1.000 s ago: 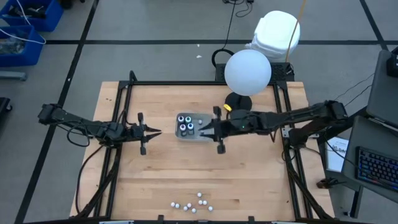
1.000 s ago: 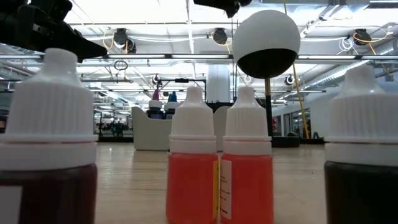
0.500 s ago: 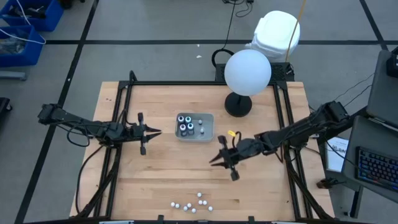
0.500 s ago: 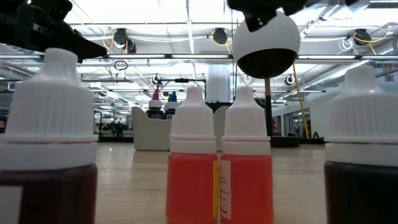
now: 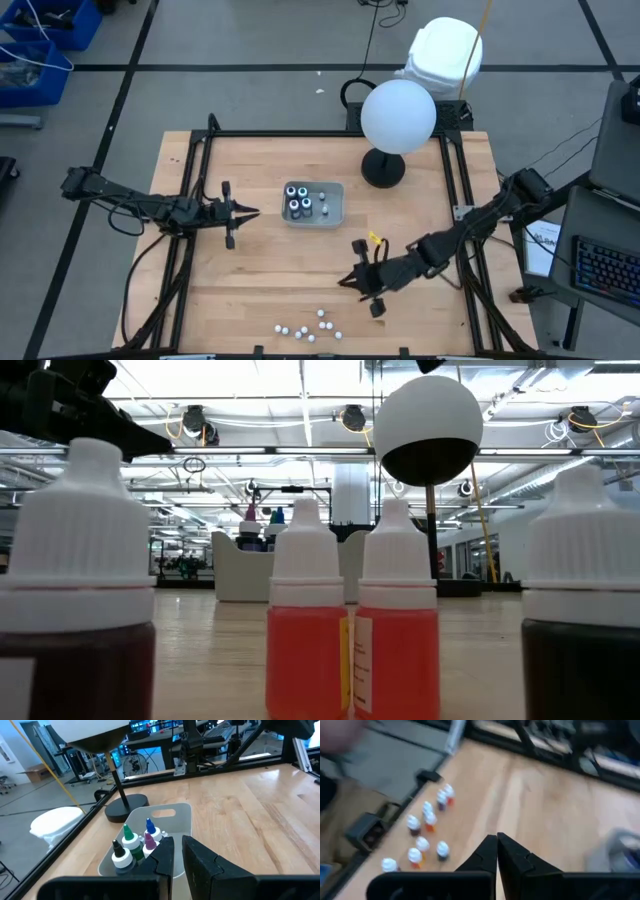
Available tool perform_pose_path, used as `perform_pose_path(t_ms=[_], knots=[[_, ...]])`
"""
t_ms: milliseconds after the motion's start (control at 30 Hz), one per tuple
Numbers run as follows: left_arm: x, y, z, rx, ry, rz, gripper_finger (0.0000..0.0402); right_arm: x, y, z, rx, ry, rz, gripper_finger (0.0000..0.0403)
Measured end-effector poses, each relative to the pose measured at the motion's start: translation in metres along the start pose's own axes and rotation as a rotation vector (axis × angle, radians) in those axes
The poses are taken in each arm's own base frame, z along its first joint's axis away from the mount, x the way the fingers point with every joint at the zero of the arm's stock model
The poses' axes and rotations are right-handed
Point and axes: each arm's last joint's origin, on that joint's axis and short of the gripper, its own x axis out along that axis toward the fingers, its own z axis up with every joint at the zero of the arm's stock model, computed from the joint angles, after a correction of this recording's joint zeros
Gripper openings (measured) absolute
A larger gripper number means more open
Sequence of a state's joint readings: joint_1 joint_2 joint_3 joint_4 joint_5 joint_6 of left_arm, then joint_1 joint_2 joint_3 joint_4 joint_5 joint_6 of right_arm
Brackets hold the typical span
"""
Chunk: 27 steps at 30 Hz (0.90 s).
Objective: Pick & Place food coloring
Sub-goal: Put the small red food coloring bottle into the gray bin
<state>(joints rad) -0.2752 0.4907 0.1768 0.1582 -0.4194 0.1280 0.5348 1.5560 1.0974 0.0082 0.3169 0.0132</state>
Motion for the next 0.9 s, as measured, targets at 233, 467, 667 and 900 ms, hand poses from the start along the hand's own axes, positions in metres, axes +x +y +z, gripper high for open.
perform_pose_path(t_ms=[233, 467, 667, 900], knots=[[0.0, 0.0, -0.001, -0.003, 0.006, -0.001, 0.0047, 0.041, 0.034, 0.009, 0.067, 0.288, -0.011, 0.0001], [0.0, 0.0, -0.001, -0.002, 0.009, -0.001, 0.0047, 0.069, 0.073, 0.02, 0.036, 0.427, -0.004, 0.0001], [0.0, 0.0, -0.001, 0.0, 0.013, -0.002, 0.0047, 0.058, 0.092, 0.035, 0.12, 0.333, 0.074, 0.0003], [0.0, 0.0, -0.003, 0.006, 0.026, -0.004, 0.0047, 0.049, 0.108, 0.033, 0.157, 0.342, 0.089, 0.0002]])
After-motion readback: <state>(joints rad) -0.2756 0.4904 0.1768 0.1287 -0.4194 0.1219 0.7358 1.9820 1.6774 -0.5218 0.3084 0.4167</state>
